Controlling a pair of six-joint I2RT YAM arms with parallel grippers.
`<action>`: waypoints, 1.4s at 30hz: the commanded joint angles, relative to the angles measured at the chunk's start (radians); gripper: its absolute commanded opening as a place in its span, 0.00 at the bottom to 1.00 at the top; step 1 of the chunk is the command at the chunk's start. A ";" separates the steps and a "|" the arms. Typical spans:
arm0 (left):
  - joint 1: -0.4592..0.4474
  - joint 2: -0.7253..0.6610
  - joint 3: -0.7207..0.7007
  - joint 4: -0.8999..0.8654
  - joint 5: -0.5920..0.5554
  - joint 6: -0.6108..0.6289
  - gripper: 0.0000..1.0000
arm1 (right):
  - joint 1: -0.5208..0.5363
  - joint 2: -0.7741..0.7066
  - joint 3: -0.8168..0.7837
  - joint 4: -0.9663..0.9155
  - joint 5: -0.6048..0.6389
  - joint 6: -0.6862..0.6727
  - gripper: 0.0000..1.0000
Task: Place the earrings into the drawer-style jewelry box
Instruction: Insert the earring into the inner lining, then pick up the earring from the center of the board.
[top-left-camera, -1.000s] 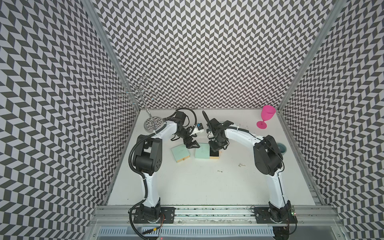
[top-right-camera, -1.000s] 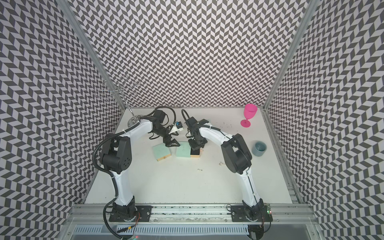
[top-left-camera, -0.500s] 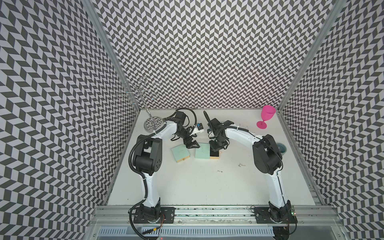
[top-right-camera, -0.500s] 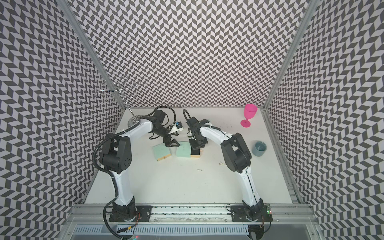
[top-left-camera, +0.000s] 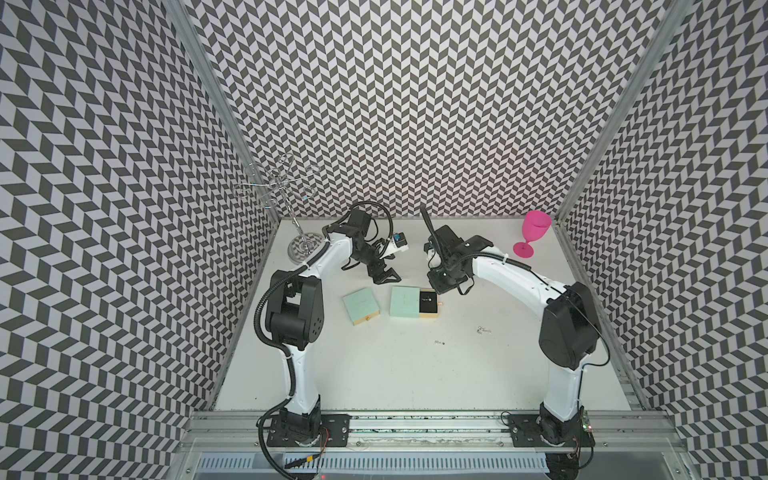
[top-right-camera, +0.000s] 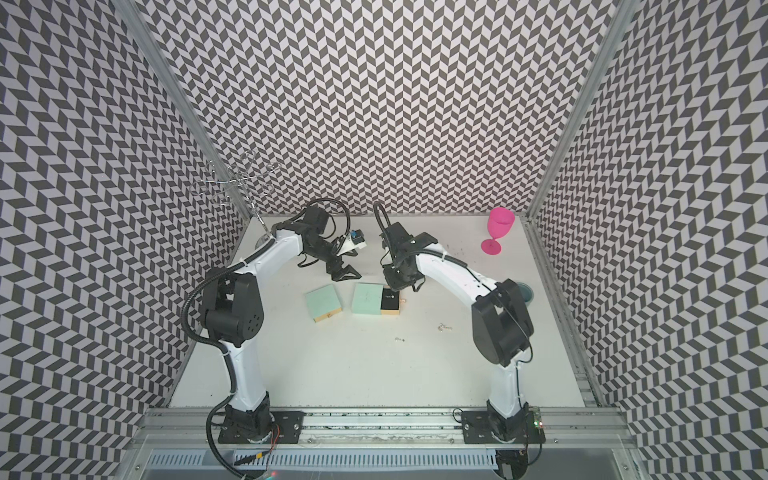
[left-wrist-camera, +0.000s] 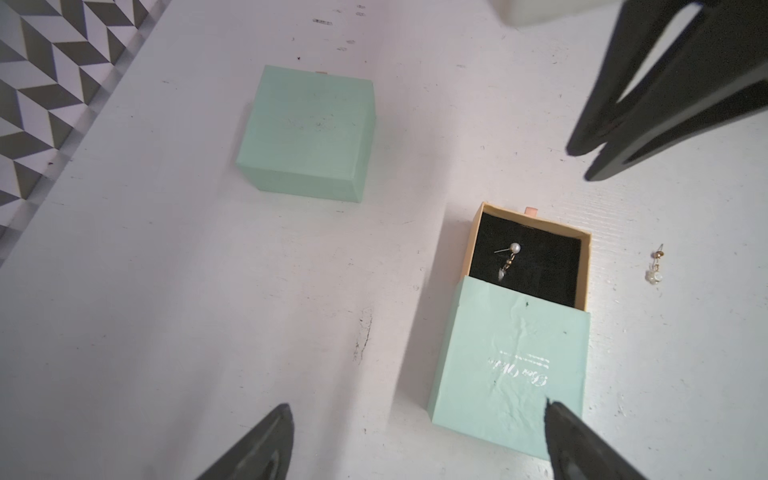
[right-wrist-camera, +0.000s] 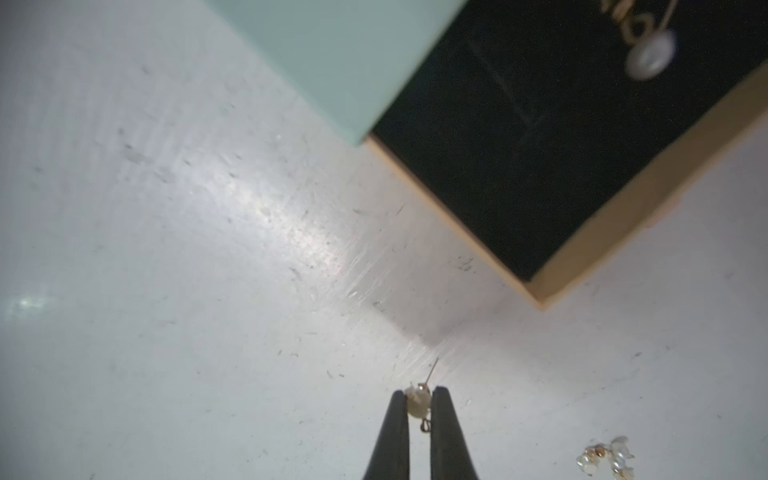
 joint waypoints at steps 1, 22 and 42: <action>0.001 -0.035 0.033 -0.043 0.005 0.007 0.95 | -0.004 -0.101 -0.121 0.011 0.007 0.029 0.16; -0.054 -0.088 0.018 -0.034 0.015 -0.038 0.96 | -0.007 -0.237 -0.516 0.115 0.055 0.184 0.22; -0.029 -0.097 -0.026 -0.012 0.045 -0.062 0.97 | 0.066 -0.160 -0.436 0.124 -0.082 0.037 0.21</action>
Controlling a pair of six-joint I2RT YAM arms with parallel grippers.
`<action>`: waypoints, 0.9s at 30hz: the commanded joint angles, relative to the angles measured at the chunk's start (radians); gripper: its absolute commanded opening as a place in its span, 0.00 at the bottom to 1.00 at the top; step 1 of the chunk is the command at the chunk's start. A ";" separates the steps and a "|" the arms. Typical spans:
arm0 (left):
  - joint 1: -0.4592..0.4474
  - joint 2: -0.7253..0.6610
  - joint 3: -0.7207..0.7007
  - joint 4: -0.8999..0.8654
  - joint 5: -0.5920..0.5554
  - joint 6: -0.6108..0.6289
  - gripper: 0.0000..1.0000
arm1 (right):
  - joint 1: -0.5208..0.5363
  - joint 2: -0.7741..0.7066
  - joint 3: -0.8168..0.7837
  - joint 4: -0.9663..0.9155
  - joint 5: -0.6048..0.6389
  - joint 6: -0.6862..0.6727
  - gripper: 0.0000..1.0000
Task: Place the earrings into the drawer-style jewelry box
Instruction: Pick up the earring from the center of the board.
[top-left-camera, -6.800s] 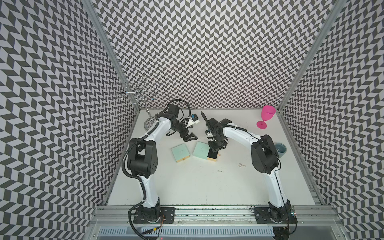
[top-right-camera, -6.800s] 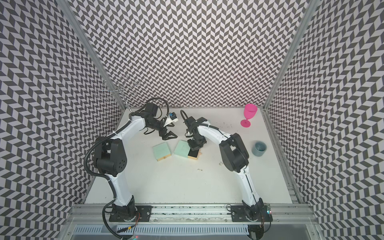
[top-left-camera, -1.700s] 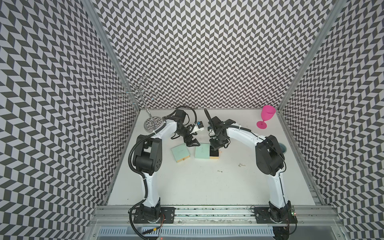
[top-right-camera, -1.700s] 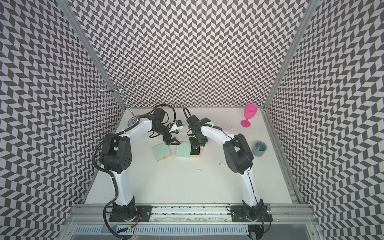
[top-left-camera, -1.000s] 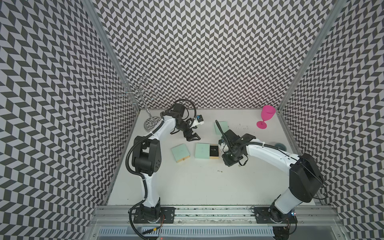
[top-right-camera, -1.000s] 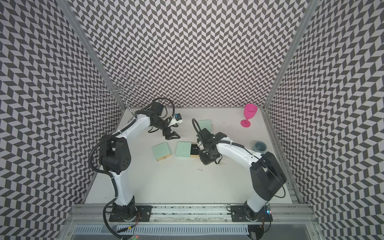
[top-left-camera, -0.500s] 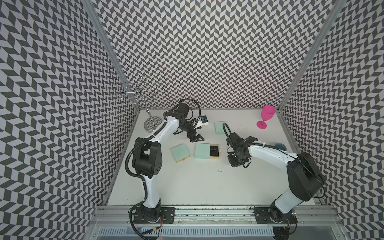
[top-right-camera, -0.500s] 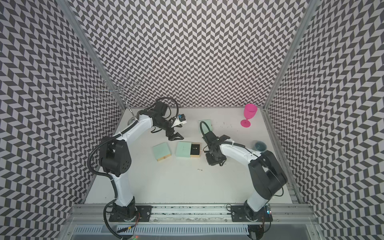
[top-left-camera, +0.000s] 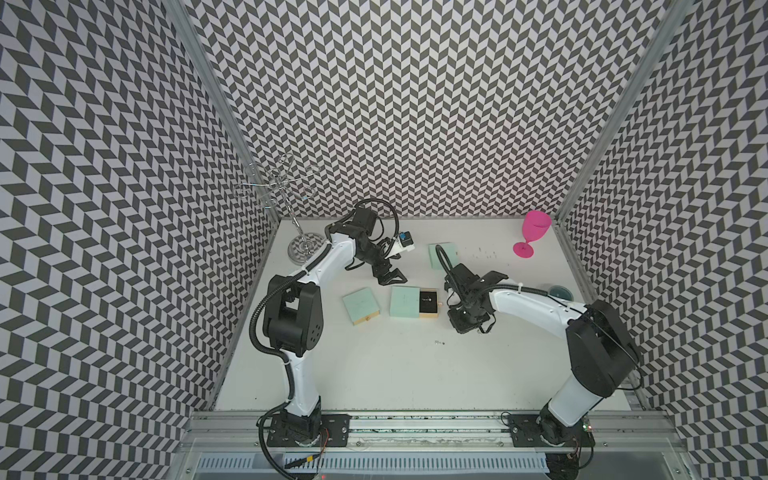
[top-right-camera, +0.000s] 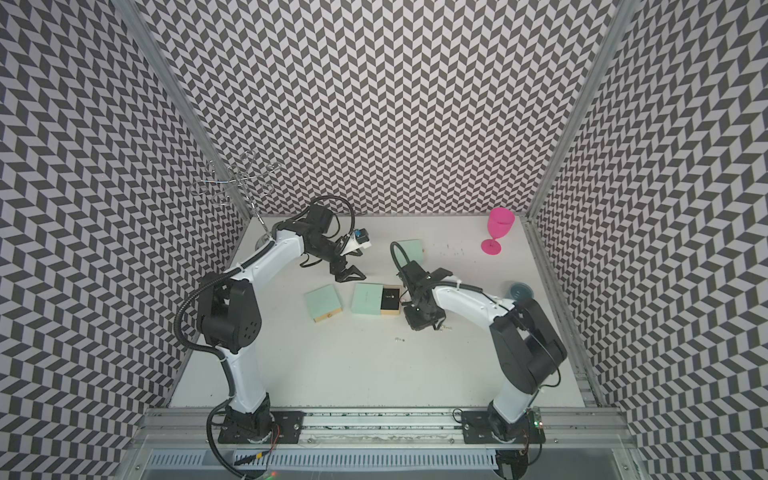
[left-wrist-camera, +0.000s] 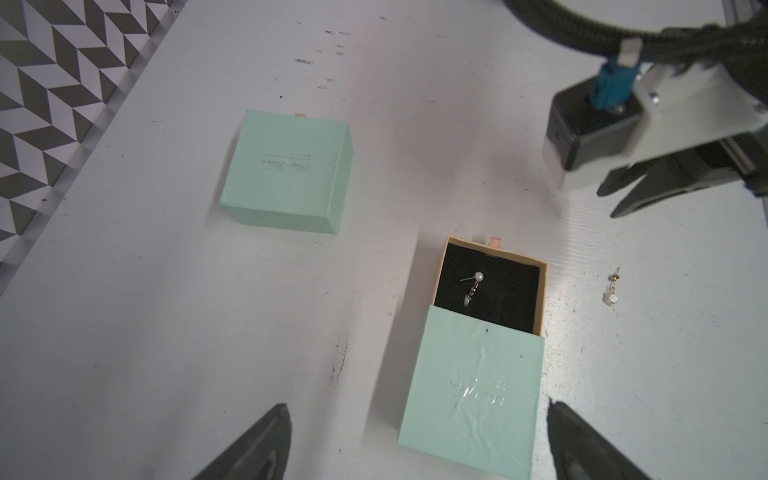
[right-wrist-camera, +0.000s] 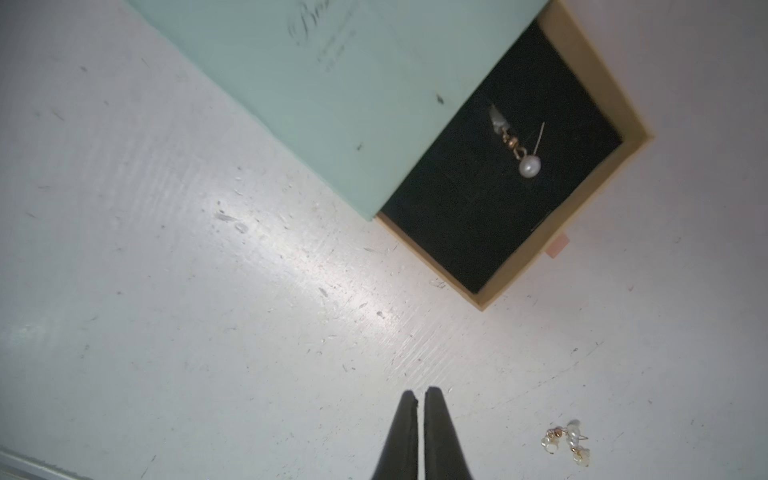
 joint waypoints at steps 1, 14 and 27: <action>0.010 -0.041 -0.019 0.007 0.034 -0.010 0.97 | 0.027 0.030 0.023 0.029 -0.054 -0.029 0.21; 0.051 -0.061 -0.074 0.033 0.036 -0.019 0.96 | 0.114 0.157 0.105 0.010 -0.008 -0.082 0.22; 0.083 -0.091 -0.141 0.055 0.036 -0.021 0.96 | 0.159 0.209 0.117 0.001 -0.015 -0.120 0.22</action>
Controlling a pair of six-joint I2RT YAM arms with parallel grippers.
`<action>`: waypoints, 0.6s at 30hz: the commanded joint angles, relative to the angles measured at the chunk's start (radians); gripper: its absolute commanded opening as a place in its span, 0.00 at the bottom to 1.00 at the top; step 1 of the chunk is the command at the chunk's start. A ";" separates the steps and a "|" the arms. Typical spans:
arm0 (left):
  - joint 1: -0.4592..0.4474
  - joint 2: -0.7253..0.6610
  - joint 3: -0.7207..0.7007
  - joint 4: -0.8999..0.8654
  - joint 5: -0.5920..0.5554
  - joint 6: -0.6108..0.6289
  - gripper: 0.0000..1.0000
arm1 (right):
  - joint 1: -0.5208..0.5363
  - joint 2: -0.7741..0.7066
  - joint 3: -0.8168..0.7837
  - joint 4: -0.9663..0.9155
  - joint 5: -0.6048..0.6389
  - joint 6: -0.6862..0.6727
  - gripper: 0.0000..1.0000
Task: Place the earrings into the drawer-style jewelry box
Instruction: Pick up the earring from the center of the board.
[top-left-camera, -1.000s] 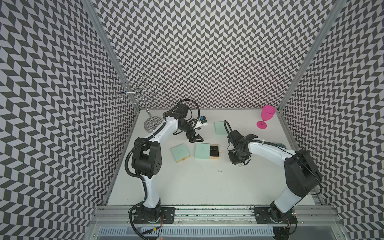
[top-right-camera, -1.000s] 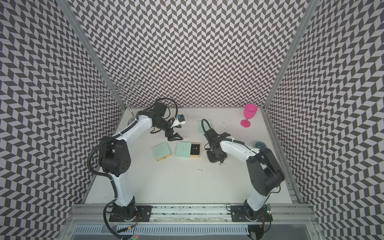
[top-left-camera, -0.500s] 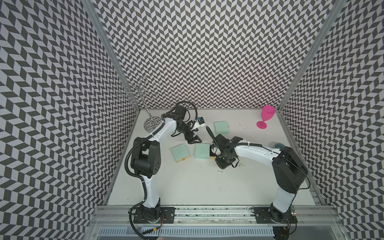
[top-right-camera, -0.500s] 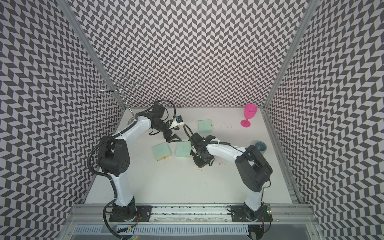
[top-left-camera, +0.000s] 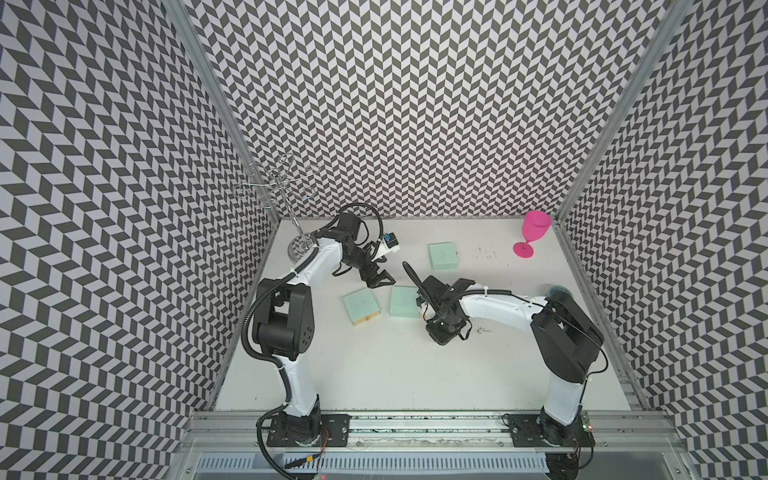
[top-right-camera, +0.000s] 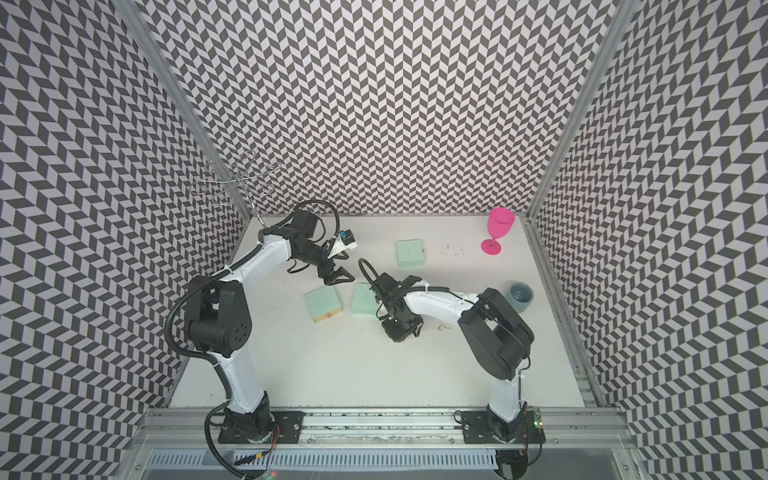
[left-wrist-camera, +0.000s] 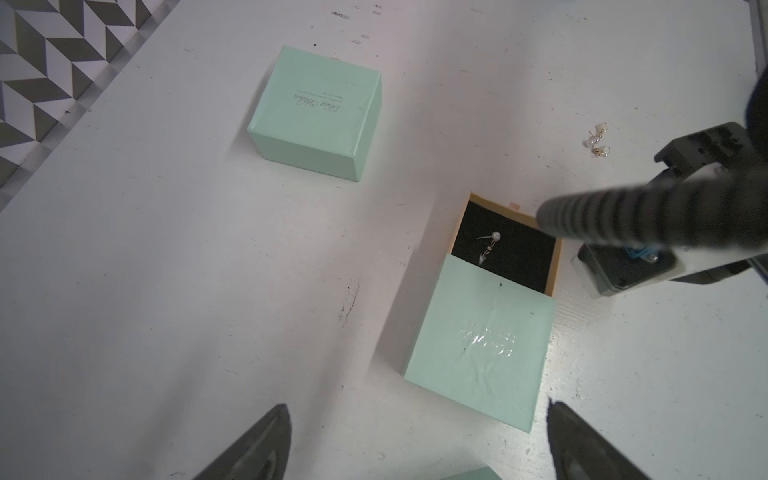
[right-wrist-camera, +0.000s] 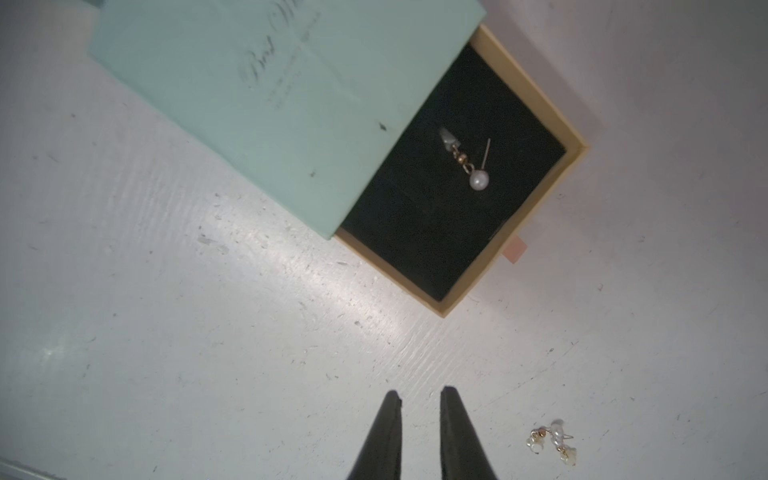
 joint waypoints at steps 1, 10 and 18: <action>0.005 -0.034 -0.017 0.011 0.029 0.004 0.96 | 0.017 0.030 0.020 0.000 0.005 -0.036 0.22; 0.011 -0.041 -0.025 0.015 0.022 0.007 0.96 | 0.023 0.073 0.044 -0.017 0.034 -0.060 0.22; 0.011 -0.041 -0.030 0.019 0.021 0.010 0.96 | 0.024 0.094 0.025 -0.028 0.086 -0.054 0.15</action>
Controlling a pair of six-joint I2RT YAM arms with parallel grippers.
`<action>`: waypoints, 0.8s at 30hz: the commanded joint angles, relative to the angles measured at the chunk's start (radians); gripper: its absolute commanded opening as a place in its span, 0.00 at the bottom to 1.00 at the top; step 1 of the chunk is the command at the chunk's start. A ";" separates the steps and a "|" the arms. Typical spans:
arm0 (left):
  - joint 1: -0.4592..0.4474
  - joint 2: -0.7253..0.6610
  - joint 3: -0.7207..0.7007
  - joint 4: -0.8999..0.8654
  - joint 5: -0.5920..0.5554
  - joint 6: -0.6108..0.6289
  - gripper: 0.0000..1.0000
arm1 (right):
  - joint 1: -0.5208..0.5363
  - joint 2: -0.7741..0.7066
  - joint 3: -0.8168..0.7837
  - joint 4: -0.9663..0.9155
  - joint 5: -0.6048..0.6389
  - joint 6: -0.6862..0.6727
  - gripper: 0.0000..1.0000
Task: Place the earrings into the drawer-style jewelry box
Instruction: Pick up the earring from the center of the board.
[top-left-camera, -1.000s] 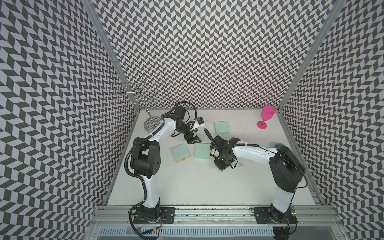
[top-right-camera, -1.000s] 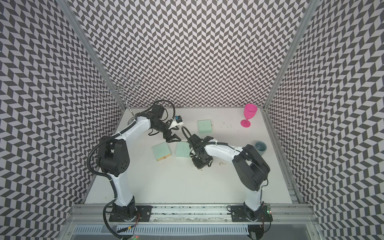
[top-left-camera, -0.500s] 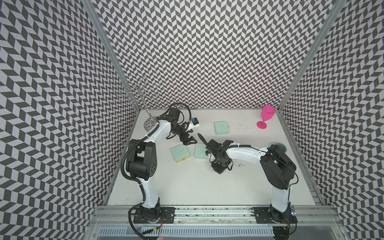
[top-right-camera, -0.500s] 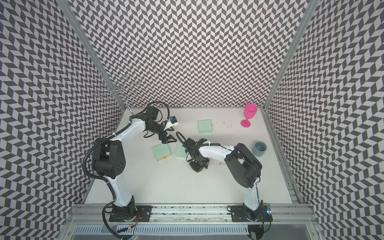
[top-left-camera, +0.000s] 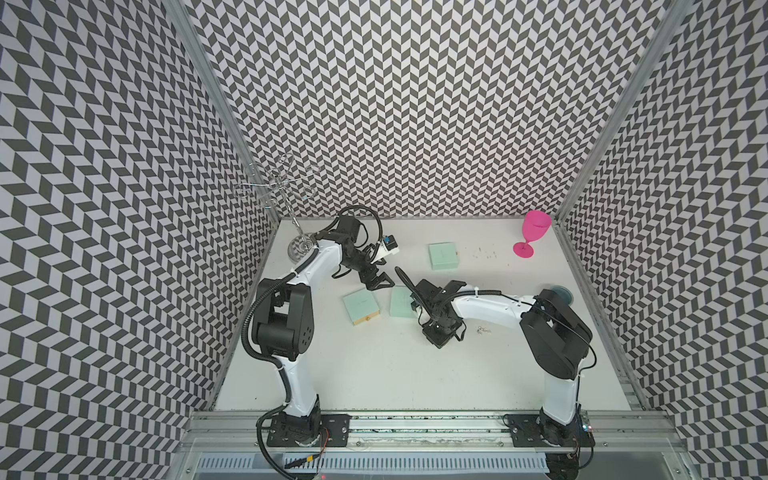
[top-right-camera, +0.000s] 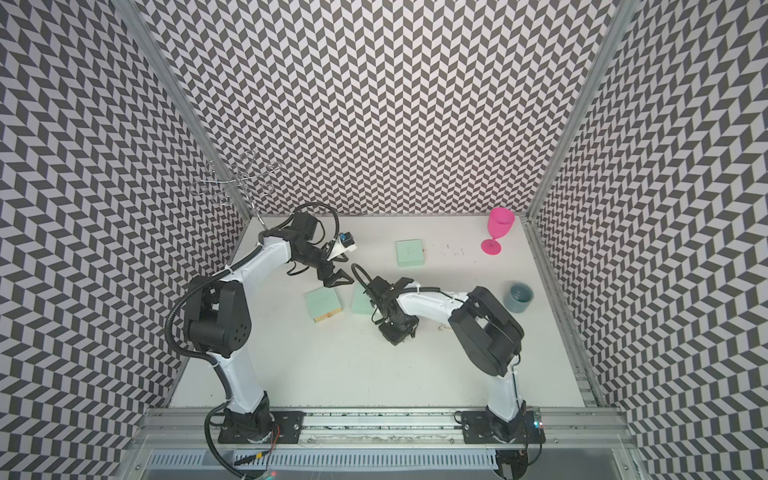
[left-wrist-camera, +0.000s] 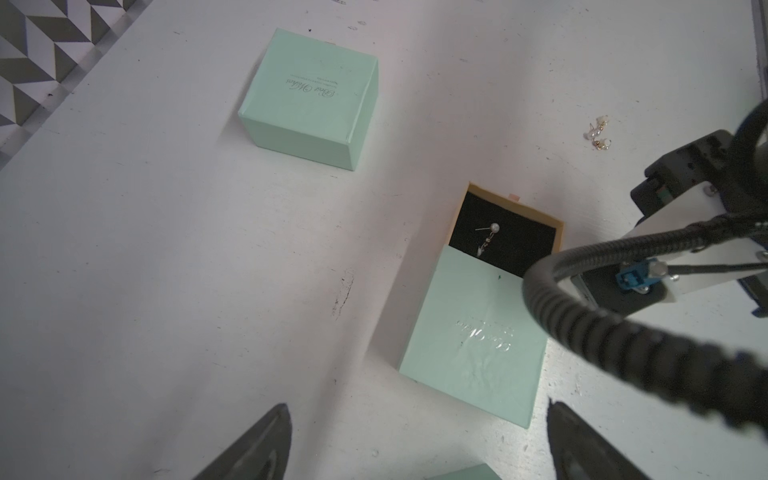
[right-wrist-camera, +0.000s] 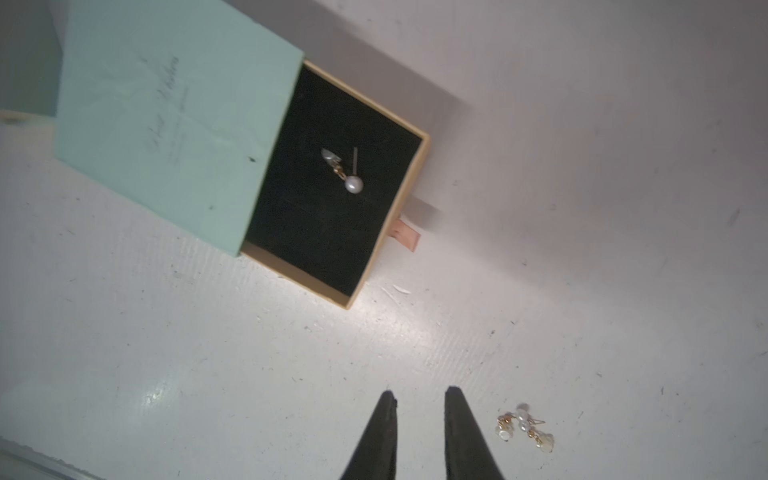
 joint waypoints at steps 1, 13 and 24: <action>0.006 -0.038 -0.006 0.009 0.020 0.011 0.96 | 0.006 0.047 -0.014 -0.010 0.048 -0.003 0.13; 0.008 -0.037 0.005 0.008 0.021 0.015 0.96 | 0.006 -0.008 0.026 -0.030 0.137 0.030 0.08; 0.003 -0.037 0.021 0.002 0.022 0.021 0.97 | 0.000 -0.072 0.114 -0.095 0.161 0.047 0.08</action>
